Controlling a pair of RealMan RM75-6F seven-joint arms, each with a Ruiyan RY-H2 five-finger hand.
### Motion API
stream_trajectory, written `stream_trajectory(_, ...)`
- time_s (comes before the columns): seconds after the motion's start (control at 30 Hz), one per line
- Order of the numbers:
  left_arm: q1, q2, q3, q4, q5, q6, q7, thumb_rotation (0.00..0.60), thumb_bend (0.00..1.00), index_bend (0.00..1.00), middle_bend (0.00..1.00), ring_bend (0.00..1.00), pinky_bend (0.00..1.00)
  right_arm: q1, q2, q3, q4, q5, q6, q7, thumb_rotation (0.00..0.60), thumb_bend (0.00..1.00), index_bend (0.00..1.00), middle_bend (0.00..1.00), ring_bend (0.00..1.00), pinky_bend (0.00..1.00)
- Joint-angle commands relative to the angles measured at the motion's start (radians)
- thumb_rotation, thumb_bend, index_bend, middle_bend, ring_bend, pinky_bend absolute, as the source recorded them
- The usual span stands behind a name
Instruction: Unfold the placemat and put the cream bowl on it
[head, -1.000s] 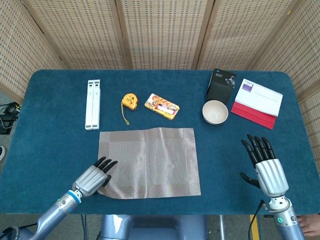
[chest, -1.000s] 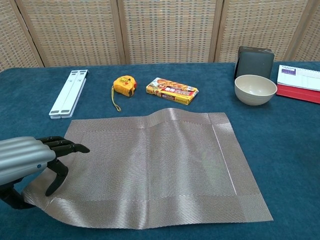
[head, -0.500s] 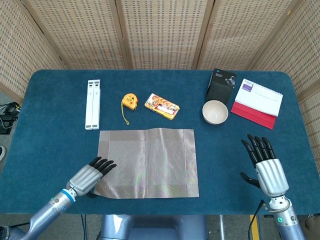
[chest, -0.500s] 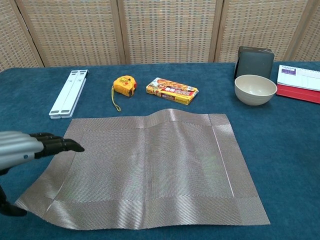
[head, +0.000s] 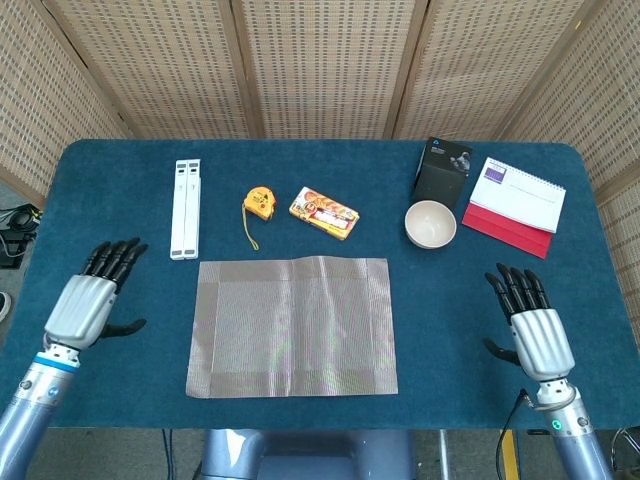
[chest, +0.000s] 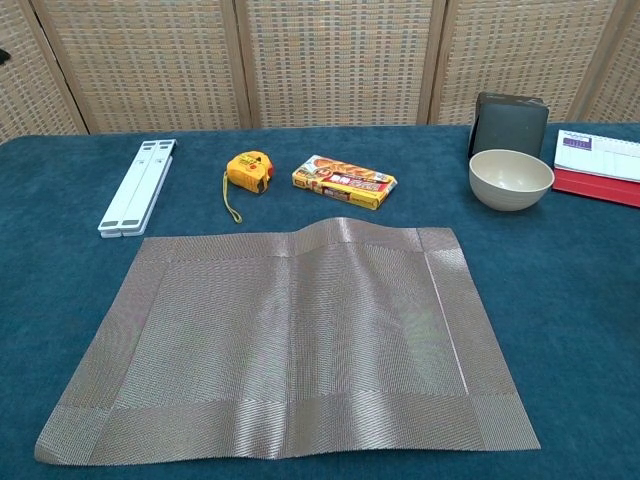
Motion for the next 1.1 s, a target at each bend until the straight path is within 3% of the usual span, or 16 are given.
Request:
stream_trajectory(0.03, 0.020, 0.004, -0.035, -0.005, -0.061, 0.025, 0.030, 0.600, 0.00, 0.00, 0.00, 0.00, 0.00, 0.091, 0.008, 0.050, 0.021, 0.062, -0.141, 0.069, 0.600, 0.00, 0.10, 0.00, 0.00, 0.00)
stream_trajectory(0.2, 0.021, 0.006, -0.043, -0.005, -0.092, 0.017, 0.071, 0.600, 0.00, 0.00, 0.00, 0.00, 0.00, 0.194, 0.006, 0.097, 0.074, 0.137, -0.314, 0.113, 0.600, 0.00, 0.13, 0.00, 0.00, 0.00)
stream_trajectory(0.33, 0.022, 0.004, -0.048, -0.008, -0.106, 0.012, 0.099, 0.600, 0.00, 0.00, 0.00, 0.00, 0.00, 0.325, -0.044, 0.157, 0.193, 0.255, -0.520, 0.094, 0.600, 0.00, 0.15, 0.00, 0.00, 0.00)
stream_trajectory(0.6, 0.020, -0.013, -0.060, 0.013, -0.119, -0.001, 0.103, 0.600, 0.00, 0.00, 0.00, 0.00, 0.00, 0.468, -0.195, 0.202, 0.435, 0.407, -0.704, 0.045, 0.600, 0.00, 0.20, 0.00, 0.00, 0.00)
stream_trajectory(0.87, 0.015, -0.024, -0.070, 0.031, -0.143, -0.024, 0.102, 0.600, 0.00, 0.00, 0.00, 0.00, 0.00, 0.534, -0.319, 0.208, 0.620, 0.411, -0.716, 0.065, 0.600, 0.03, 0.33, 0.00, 0.00, 0.00)
stream_trajectory(0.97, 0.014, -0.025, -0.075, 0.035, -0.153, -0.032, 0.100, 0.600, 0.00, 0.00, 0.00, 0.00, 0.00, 0.557, -0.358, 0.201, 0.690, 0.409, -0.742, 0.077, 0.600, 0.13, 0.35, 0.00, 0.00, 0.00)
stream_trajectory(1.1, 0.014, -0.025, -0.080, 0.038, -0.158, -0.034, 0.097, 0.600, 0.00, 0.00, 0.00, 0.00, 0.00, 0.581, -0.399, 0.192, 0.760, 0.405, -0.772, 0.083, 0.600, 0.25, 0.46, 0.00, 0.00, 0.00)
